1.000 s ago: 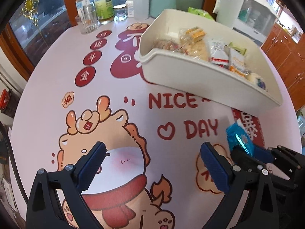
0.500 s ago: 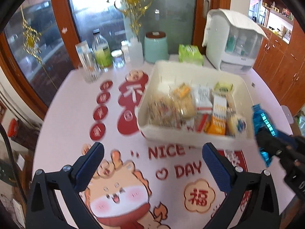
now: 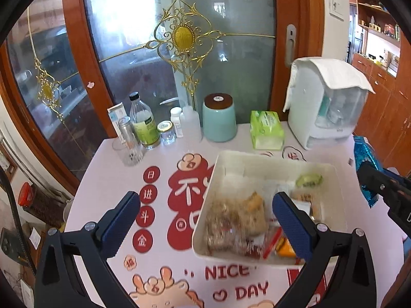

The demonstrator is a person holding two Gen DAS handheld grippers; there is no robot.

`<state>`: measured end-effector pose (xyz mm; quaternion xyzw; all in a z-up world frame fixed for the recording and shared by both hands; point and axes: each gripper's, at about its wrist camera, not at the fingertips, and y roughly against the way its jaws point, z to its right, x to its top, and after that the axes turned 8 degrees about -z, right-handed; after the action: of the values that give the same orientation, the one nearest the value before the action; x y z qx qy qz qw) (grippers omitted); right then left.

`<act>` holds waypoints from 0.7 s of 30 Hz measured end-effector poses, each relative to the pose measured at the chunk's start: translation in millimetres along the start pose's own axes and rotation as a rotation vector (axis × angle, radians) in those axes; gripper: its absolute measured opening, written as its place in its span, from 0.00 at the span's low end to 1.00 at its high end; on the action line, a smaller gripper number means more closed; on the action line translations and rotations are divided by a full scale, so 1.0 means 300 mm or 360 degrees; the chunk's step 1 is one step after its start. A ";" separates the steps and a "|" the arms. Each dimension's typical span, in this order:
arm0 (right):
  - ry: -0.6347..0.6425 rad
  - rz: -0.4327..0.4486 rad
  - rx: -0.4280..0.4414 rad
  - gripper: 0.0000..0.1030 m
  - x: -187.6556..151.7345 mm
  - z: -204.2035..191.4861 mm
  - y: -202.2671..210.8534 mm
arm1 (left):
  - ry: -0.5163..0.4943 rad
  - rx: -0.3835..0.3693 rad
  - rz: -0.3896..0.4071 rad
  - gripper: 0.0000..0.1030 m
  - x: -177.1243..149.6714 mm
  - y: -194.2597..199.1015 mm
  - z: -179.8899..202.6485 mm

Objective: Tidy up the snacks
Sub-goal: 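Carry the blue candy into the white tray and open the right tool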

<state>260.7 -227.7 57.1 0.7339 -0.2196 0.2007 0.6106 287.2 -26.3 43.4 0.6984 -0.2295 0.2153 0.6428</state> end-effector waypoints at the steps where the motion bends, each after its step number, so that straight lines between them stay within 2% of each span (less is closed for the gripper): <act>1: -0.0010 0.0002 -0.0010 0.26 0.015 0.001 -0.011 | 0.0003 0.0007 -0.0010 0.99 0.015 -0.016 0.007; 6: -0.0037 -0.0009 -0.0047 0.26 0.063 0.010 -0.094 | 0.0023 0.0012 -0.0094 0.99 0.042 -0.130 0.024; 14: -0.0032 -0.0151 -0.0132 0.28 0.056 0.030 -0.256 | 0.0057 -0.0027 -0.0255 0.99 0.016 -0.277 0.035; 19: -0.0022 -0.0192 -0.0150 0.42 0.021 0.033 -0.291 | 0.0046 -0.0018 -0.0288 0.99 -0.008 -0.304 0.044; 21: -0.0029 -0.0190 -0.0148 0.45 0.013 0.036 -0.288 | 0.0044 -0.0018 -0.0293 0.99 -0.015 -0.304 0.047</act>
<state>313.3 -225.0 -12.5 0.7184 -0.1901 0.1469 0.6528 338.2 -34.0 -33.4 0.7098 -0.1568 0.1636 0.6669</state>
